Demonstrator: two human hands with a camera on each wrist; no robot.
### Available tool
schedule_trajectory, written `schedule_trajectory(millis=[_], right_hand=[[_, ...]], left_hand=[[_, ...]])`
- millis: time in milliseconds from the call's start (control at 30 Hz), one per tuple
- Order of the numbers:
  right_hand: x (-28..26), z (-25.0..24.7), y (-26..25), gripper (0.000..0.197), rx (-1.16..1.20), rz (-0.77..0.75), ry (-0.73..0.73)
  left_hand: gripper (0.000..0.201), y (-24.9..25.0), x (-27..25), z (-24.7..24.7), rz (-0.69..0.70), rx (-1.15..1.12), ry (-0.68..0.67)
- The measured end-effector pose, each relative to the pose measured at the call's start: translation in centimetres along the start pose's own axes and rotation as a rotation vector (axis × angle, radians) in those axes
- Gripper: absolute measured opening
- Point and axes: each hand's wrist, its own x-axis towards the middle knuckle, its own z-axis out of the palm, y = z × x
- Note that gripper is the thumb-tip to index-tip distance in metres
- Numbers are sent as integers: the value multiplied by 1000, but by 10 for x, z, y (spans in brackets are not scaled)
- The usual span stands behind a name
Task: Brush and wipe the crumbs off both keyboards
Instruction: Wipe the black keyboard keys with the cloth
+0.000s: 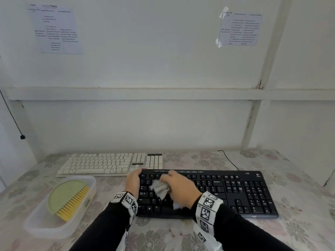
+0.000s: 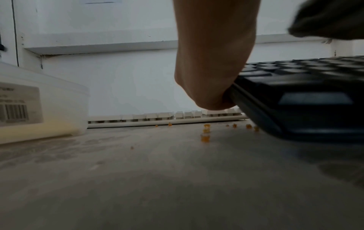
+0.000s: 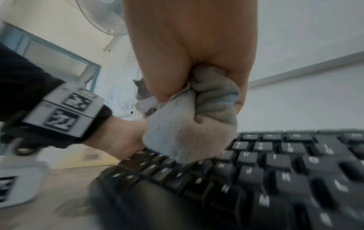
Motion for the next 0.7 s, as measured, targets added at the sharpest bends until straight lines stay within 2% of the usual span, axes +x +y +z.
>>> schedule_trajectory(millis=[67,133,233,400,533,633,700], right_hand=[[14,-3,4,37,14,46,113],[24,-1,7,38,-1,87,123],[24,6,3,36,-20,113,33],[3,19,-13,36,-60,34,-125],[-9,25,-21,37,-86,25,-237],[-9,19,-24,24,-16,48,-261],[-4,13,-25,12,90,82,-163]], left_hand=[[27,-1,2,-1,-9,-4,-9],[27,-1,2,-2,-18,8,-17],[26,-2,4,-2,-27,12,-18],[25,-3,4,-3,-12,21,-18],[27,-3,3,-3,-5,38,-30],[26,-3,3,-3,-3,37,-24],[25,-3,6,-4,-5,27,-11]])
